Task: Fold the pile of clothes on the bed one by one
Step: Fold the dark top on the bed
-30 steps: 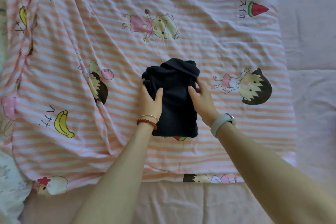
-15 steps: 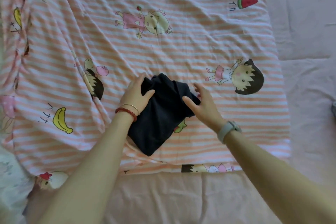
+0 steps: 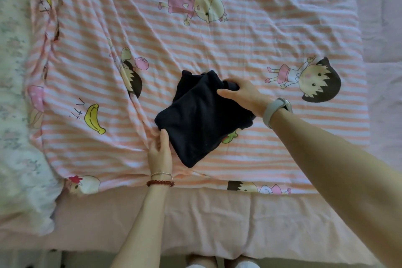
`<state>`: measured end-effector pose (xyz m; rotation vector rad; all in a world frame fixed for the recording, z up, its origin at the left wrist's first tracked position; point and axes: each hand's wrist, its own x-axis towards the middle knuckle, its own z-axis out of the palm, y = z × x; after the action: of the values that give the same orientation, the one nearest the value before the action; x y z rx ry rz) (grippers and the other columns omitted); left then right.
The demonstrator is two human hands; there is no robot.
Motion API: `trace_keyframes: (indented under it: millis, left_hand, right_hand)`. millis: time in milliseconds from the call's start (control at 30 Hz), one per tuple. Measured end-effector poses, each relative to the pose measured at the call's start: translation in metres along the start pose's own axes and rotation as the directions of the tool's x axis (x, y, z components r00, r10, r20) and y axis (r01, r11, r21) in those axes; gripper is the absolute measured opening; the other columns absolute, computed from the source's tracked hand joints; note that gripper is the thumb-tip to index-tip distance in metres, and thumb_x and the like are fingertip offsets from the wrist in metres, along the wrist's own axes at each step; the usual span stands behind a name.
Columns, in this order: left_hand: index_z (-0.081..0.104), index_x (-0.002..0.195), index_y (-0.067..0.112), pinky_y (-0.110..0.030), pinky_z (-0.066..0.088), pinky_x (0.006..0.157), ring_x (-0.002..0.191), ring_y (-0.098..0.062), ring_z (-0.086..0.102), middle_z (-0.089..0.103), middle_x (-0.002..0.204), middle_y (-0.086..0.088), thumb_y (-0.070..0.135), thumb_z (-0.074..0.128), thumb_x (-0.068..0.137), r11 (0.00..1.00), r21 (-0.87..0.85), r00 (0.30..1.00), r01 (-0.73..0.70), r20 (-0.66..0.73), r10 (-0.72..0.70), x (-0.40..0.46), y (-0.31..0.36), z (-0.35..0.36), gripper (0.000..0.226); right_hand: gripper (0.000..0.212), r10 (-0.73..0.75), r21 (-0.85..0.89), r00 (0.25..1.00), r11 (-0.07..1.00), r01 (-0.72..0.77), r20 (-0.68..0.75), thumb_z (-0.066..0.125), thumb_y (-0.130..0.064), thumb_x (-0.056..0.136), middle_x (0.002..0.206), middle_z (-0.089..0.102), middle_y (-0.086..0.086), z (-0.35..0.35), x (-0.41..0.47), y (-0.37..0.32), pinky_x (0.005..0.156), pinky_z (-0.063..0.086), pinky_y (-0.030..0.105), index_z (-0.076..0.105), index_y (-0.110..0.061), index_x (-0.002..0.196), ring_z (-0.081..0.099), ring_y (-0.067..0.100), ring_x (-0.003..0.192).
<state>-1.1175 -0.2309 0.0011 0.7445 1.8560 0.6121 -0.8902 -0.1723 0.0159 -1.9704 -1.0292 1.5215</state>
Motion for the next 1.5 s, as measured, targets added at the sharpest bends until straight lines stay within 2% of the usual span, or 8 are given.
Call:
trace_keyframes:
  millis: [100,367,467,700,867,1000,1233,1500]
  left_hand:
    - [0.056,0.088,0.020,-0.011,0.040,0.070,0.074,0.002,0.051,0.054,0.083,0.013,0.031,0.049,0.095,0.994,-0.039,0.993,-0.104,-0.052,0.102,-0.004,0.006,-0.001,0.015]
    - [0.043,0.126,0.006,-0.026,0.036,0.083,0.098,-0.014,0.046,0.049,0.108,0.002,0.040,0.049,0.093,0.969,0.237,0.969,-0.069,0.245,0.009,0.011,0.015,0.020,0.048]
    - [0.044,0.123,0.004,-0.027,0.036,0.083,0.099,-0.016,0.047,0.049,0.107,0.001,0.038,0.049,0.094,0.968,0.234,0.948,-0.086,0.318,0.007,0.007,0.013,0.022,0.045]
    - [0.046,0.094,0.009,-0.015,0.036,0.059,0.074,-0.008,0.046,0.048,0.078,0.009,0.021,0.047,0.096,0.943,0.125,0.905,-0.307,0.345,0.249,-0.041,0.022,0.006,0.013]
    - [0.052,0.098,0.010,-0.016,0.037,0.077,0.088,-0.011,0.049,0.054,0.089,0.005,0.019,0.050,0.095,0.933,0.056,0.863,-0.355,0.404,0.304,-0.102,0.033,0.004,0.009]
    - [0.054,0.097,0.011,-0.024,0.041,0.082,0.092,-0.015,0.051,0.058,0.096,-0.001,0.018,0.052,0.094,0.911,0.056,0.808,-0.408,0.486,0.332,-0.156,0.037,0.020,0.008]
    - [0.054,0.095,0.011,-0.012,0.040,0.068,0.081,-0.006,0.052,0.056,0.085,0.010,0.019,0.052,0.094,0.827,0.021,0.635,-0.561,0.652,0.415,-0.285,0.031,0.095,0.009]
    - [0.056,0.083,0.015,-0.033,0.047,0.078,0.086,-0.020,0.057,0.061,0.085,-0.001,0.023,0.055,0.092,0.792,0.022,0.511,-0.611,0.775,0.372,-0.455,-0.005,0.219,0.012]
  right_hand:
    - [0.009,0.031,0.083,0.998,0.996,-0.026,-0.062,0.060,-0.023,0.089,0.082,0.064,-0.005,0.001,-0.016,0.004,0.062,0.047,0.018,0.063,-0.018,0.096,0.061,0.010,0.076]
    - [0.005,0.219,0.329,0.947,0.935,-0.135,-0.235,0.059,-0.017,0.090,0.089,0.067,0.001,0.007,-0.072,0.059,0.072,0.050,0.030,0.064,-0.016,0.091,0.063,0.017,0.084]
    - [0.007,0.266,0.391,0.937,0.906,-0.162,-0.228,0.060,-0.018,0.090,0.096,0.068,0.006,0.008,-0.082,0.065,0.078,0.052,0.036,0.064,-0.014,0.094,0.063,0.022,0.090]
    - [0.010,0.257,0.486,0.904,0.872,-0.064,-0.343,0.061,-0.017,0.089,0.087,0.066,-0.003,0.000,-0.148,0.065,0.067,0.048,0.021,0.062,-0.013,0.098,0.062,0.010,0.080]
    - [0.006,0.303,0.588,0.866,0.808,-0.012,-0.398,0.060,-0.017,0.089,0.089,0.068,0.000,-0.014,-0.228,0.074,0.071,0.050,0.029,0.065,-0.016,0.092,0.064,0.016,0.085]
    - [0.013,0.333,0.633,0.824,0.773,0.040,-0.459,0.060,-0.018,0.089,0.096,0.069,0.004,-0.035,-0.293,0.091,0.077,0.051,0.035,0.063,-0.013,0.100,0.064,0.021,0.093]
    - [0.012,0.398,0.679,0.691,0.710,0.184,-0.603,0.062,-0.018,0.088,0.098,0.069,0.004,-0.110,-0.415,0.153,0.079,0.052,0.035,0.064,-0.015,0.099,0.065,0.021,0.094]
    - [0.018,0.448,0.661,0.564,0.707,0.251,-0.694,0.060,-0.016,0.089,0.106,0.067,0.012,-0.225,-0.554,0.264,0.089,0.051,0.045,0.063,-0.008,0.105,0.062,0.028,0.099]
